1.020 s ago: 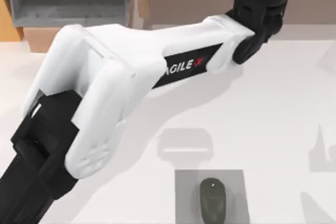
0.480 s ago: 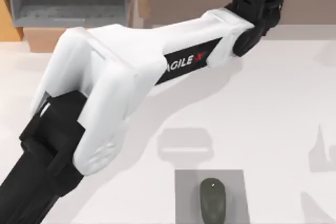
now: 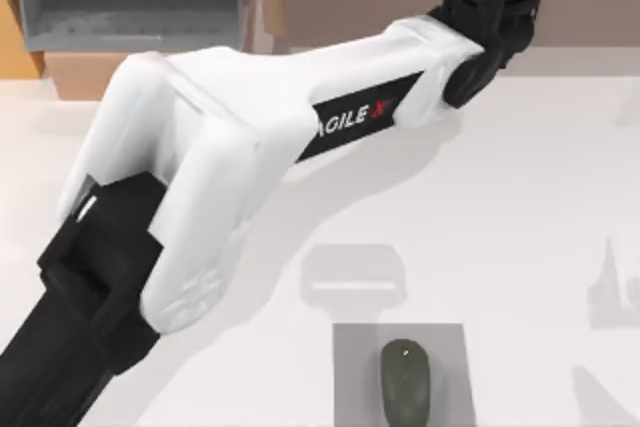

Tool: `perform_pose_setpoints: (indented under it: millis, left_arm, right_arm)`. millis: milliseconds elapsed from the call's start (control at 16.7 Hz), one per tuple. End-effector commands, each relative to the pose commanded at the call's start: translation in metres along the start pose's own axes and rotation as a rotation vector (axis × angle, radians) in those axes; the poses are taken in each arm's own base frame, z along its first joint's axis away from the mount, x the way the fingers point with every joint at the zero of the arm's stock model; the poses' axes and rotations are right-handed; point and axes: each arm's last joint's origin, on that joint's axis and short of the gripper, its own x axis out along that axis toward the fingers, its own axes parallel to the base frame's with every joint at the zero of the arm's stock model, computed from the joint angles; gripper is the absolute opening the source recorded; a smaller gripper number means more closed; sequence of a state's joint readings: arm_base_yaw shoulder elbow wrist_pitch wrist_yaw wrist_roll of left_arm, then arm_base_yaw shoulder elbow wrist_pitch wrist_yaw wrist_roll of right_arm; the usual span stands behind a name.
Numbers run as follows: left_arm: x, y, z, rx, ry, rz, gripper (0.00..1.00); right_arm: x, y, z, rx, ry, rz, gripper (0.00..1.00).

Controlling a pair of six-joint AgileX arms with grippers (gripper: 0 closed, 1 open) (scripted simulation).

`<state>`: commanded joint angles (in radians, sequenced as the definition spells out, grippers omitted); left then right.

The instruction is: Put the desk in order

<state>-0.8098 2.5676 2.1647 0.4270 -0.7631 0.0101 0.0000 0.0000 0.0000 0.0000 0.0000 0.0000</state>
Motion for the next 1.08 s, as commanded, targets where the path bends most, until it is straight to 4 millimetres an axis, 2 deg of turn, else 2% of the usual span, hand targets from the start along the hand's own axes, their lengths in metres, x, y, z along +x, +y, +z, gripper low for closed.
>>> perform_pose_setpoints:
  millis: [300, 900, 1080]
  left_arm:
    - [0.000, 0.000, 0.000, 0.000, 0.000, 0.000, 0.02]
    - [-0.002, -0.001, 0.001, 0.001, 0.000, -0.001, 0.00]
    - [-0.013, -0.002, 0.007, 0.000, -0.003, -0.004, 0.00]
  right_arm:
    - [0.000, 0.000, 0.000, 0.000, 0.000, 0.000, 1.00]
    - [0.000, 0.000, 0.000, 0.000, 0.000, 0.000, 1.00]
    - [0.000, 0.000, 0.000, 0.000, 0.000, 0.000, 1.00]
